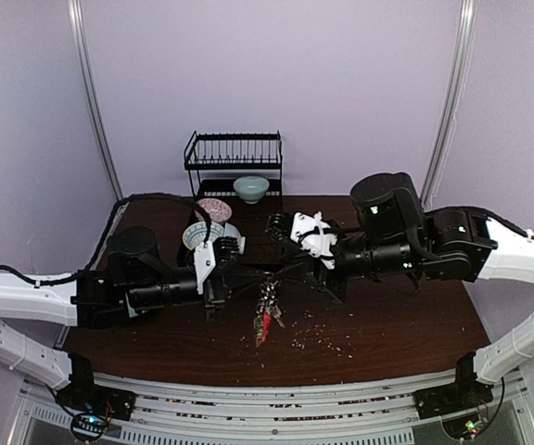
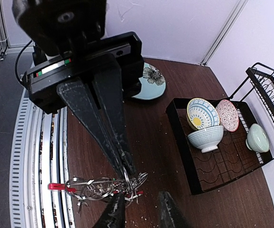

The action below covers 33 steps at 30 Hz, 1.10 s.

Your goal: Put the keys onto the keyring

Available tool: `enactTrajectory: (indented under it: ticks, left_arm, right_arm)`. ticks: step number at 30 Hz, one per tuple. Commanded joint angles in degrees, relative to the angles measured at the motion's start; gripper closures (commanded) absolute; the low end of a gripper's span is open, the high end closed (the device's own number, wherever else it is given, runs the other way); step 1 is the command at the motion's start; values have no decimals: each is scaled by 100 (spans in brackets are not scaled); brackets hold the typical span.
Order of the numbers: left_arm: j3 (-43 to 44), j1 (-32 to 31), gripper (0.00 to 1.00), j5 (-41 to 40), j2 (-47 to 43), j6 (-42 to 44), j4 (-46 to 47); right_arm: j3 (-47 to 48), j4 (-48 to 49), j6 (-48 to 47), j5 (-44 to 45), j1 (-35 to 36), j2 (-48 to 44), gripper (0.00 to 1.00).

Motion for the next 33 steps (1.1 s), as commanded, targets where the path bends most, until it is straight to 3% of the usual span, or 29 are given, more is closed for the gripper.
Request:
enactTrajectory:
  ticks: [1, 3, 6, 10, 16, 25, 33]
  left_arm:
    - [-14, 29, 100, -47, -225, 73, 748]
    - [-14, 23, 100, -28, -232, 74, 750]
    - [-27, 21, 100, 6, -244, 63, 749]
    - [-39, 23, 100, 29, -278, 73, 754]
    - [-213, 1, 100, 37, -388, 74, 1100]
    - [-752, -67, 100, 400, -548, 14, 2732]
    - [-915, -111, 100, 597, -362, -202, 3472]
  right_arm:
    - [-354, 597, 347, -91, -57, -228, 74]
    - [-462, 745, 457, -54, -66, -240, 69]
    - [-609, 969, 562, -155, -82, -246, 69]
    - [-696, 1121, 639, -243, -97, -219, 85]
    - [-694, 1055, 597, -430, -109, -160, 100]
    - [-352, 889, 514, -1525, -57, 339, 100]
    - [-440, 1375, 536, -1656, -29, 333, 100]
